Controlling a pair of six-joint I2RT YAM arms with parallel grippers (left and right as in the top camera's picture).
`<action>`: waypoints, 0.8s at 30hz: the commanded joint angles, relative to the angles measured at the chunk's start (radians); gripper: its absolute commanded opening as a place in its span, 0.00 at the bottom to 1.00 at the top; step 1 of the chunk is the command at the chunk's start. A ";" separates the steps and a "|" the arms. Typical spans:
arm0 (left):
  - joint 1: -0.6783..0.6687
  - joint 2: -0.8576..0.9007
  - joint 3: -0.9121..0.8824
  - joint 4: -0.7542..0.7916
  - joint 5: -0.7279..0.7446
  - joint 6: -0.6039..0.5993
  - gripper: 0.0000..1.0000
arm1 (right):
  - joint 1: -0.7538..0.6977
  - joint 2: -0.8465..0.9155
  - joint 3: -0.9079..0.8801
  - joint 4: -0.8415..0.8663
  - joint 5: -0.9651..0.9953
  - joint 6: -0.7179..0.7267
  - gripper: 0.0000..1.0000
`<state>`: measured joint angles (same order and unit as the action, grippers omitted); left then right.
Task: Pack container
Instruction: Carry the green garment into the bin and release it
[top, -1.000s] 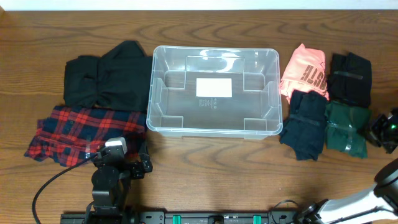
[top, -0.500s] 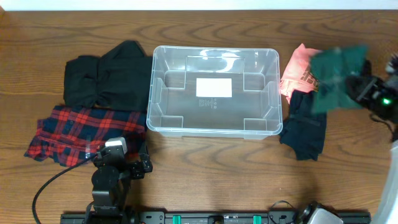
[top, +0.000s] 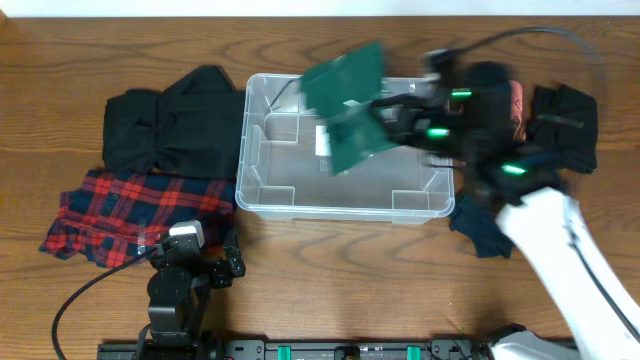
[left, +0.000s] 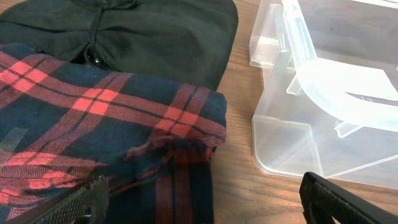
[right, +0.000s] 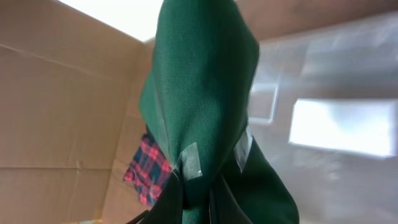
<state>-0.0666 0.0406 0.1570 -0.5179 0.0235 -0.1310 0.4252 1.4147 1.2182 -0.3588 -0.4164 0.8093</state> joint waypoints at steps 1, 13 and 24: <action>0.002 0.003 -0.014 0.000 0.003 -0.005 0.98 | 0.086 0.130 0.014 0.063 0.109 0.243 0.01; 0.002 0.003 -0.014 0.000 0.003 -0.005 0.98 | 0.174 0.492 0.013 0.381 0.049 0.566 0.01; 0.002 0.003 -0.014 0.000 0.003 -0.005 0.98 | 0.156 0.571 0.013 0.456 0.055 0.333 0.47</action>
<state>-0.0662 0.0414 0.1570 -0.5175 0.0235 -0.1310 0.5930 2.0006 1.2175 0.1150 -0.3470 1.3109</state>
